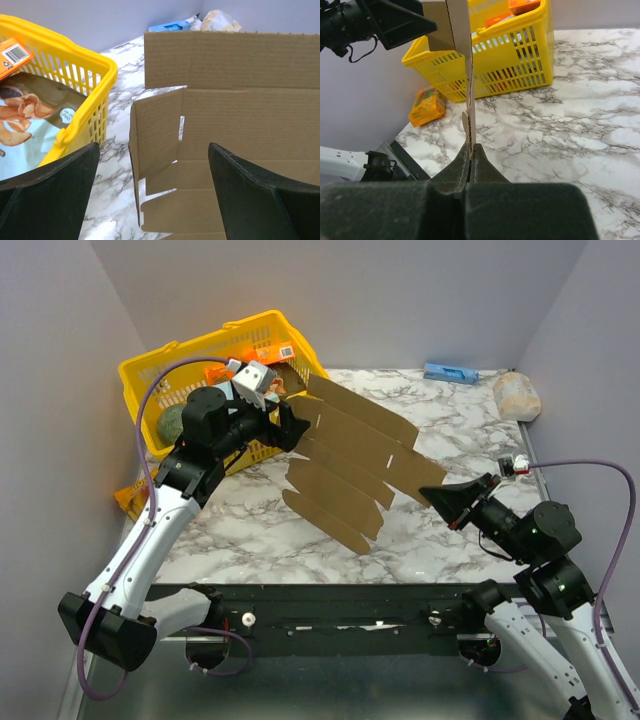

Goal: Fold the paper box

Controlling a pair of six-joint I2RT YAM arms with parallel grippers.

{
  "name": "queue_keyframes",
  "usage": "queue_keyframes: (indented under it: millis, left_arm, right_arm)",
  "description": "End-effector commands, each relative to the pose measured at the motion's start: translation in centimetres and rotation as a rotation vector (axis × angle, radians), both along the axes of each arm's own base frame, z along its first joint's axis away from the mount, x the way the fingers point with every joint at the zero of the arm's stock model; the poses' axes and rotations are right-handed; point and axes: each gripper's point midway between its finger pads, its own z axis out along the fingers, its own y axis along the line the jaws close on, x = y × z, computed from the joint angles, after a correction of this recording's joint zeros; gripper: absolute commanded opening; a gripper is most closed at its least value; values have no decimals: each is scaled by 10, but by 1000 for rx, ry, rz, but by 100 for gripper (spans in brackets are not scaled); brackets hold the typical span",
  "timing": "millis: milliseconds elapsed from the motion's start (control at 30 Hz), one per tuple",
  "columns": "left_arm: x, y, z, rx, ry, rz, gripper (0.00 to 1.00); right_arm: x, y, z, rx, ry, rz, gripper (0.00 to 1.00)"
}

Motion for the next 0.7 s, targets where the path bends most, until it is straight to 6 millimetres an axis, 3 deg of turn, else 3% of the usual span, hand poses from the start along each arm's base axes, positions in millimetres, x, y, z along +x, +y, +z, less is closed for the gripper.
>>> queue_keyframes:
  millis: [0,167,200,267,300,400,433,500,533,567,667]
  left_arm:
    - [-7,13,-6,46,-27,34,96]
    - [-9,10,-24,56,5,12,82]
    - [-10,10,-25,60,9,8,69]
    - [-8,9,-30,63,22,8,53]
    - [-8,9,-29,60,19,10,36]
    - [-10,10,-32,55,12,11,11]
    - [-11,11,-36,59,15,13,8]
    - [-10,15,-36,67,-7,31,3]
    - [-10,19,-42,77,-9,53,1]
    - [-10,22,-44,86,-20,66,0]
    - [-8,31,-51,112,-46,133,0]
  right_arm:
    - [-8,5,18,7,-50,49,1]
    - [-7,10,19,10,-47,74,1]
    - [-7,11,18,10,-43,82,1]
    - [-6,13,18,4,-46,89,1]
    - [-5,13,17,2,-45,87,1]
    - [-1,11,12,-1,-32,66,1]
    - [2,10,10,2,-19,53,1]
    - [12,2,2,-1,27,-23,19]
    - [18,-1,-3,3,69,-61,36]
    - [28,-12,-13,-7,117,-148,71]
    - [42,-36,-27,-2,219,-329,95]
